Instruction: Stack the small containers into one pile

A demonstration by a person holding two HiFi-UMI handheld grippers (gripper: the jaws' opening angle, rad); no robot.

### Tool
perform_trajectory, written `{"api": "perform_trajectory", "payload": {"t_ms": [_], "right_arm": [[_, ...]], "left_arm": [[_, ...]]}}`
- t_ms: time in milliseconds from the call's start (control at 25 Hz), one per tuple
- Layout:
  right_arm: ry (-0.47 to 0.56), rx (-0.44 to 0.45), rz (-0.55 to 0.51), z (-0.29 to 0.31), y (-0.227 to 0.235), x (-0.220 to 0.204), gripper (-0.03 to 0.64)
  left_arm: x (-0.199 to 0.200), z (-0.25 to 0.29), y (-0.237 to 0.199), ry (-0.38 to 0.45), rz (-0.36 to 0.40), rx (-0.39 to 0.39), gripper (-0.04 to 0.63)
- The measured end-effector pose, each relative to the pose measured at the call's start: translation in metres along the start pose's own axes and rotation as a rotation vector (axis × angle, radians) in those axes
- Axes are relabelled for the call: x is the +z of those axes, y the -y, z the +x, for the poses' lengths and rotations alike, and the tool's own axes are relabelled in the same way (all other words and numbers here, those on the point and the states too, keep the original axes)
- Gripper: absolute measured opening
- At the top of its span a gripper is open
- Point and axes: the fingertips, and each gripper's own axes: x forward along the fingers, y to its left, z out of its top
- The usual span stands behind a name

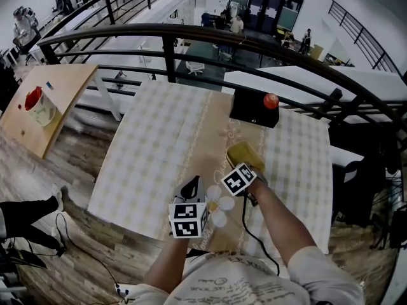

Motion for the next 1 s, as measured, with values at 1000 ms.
{"api": "perform_trajectory", "payload": {"t_ms": [1000], "right_arm": [[0.285,0.009,0.277,-0.034,0.023,0.005,0.003]], "left_arm": [[0.009,0.008,0.018,0.001,0.033,-0.019,0.005]]}}
